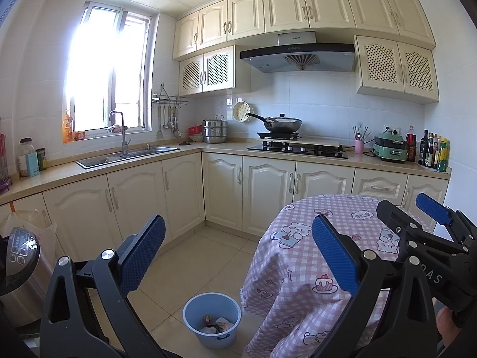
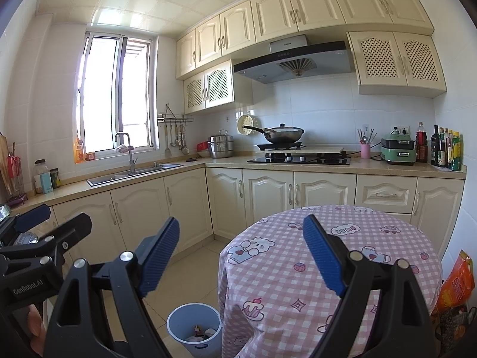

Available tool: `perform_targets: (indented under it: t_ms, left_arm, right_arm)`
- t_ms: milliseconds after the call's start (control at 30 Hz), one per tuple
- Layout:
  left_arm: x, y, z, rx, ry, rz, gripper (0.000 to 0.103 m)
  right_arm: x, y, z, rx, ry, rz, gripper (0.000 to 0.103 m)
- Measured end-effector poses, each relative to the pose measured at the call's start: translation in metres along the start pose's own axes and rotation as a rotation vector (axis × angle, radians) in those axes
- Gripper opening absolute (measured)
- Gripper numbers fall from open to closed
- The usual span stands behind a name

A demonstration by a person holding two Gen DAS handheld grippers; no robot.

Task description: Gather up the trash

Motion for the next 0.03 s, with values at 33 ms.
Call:
perform_targets:
  t_ms: [33]
  left_arm:
    - [-0.0019,0.0008,-0.0028,0.003,0.008,0.002,0.095]
  right_arm:
    - [-0.0013,-0.0013,-0.0031,-0.001,0.007,0.0,0.083]
Point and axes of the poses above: each gripper's, at about its wrist camera, not at the fingertips, and z roughly against the way its jaws point, y to its left, x to its top, the point moved 2 cm from there along -z, roughly the way its jaws point, and after that the axes turned 10 degrees about -y, right-handed, at the moved point
